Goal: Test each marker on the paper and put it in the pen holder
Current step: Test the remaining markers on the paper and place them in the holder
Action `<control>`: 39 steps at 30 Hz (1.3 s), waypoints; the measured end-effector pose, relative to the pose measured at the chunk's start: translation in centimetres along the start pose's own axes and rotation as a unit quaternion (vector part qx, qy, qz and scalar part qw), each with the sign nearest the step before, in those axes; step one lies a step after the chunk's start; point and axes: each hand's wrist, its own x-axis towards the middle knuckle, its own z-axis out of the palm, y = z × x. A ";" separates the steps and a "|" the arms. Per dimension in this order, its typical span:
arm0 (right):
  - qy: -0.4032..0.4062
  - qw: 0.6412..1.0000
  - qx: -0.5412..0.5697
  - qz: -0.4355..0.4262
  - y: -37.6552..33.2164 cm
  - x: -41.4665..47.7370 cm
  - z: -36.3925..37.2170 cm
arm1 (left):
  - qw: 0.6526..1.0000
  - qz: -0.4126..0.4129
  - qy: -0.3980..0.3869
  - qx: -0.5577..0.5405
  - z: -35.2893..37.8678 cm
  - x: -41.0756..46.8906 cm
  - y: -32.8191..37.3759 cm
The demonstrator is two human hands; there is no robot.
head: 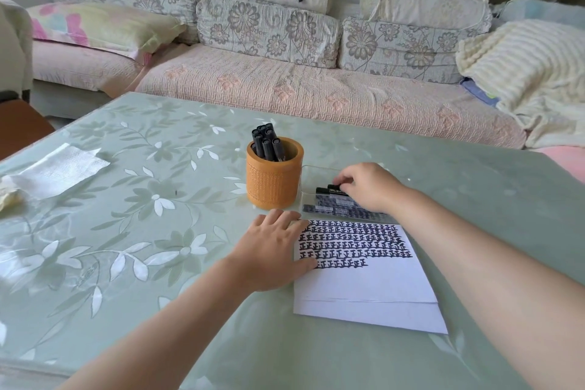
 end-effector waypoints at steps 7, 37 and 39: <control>-0.091 0.994 -0.055 -0.014 -2.9 3.2 0.6 | 1.000 0.003 0.003 0.007 0.1 -0.1 -0.1; 0.170 0.881 0.425 -0.119 -2.9 -10.7 1.0 | 0.960 -0.005 0.247 -0.130 -2.6 1.5 2.4; 0.139 0.840 0.518 -0.083 -2.4 -11.1 1.4 | 0.963 -0.007 0.240 -0.118 -2.5 1.6 2.6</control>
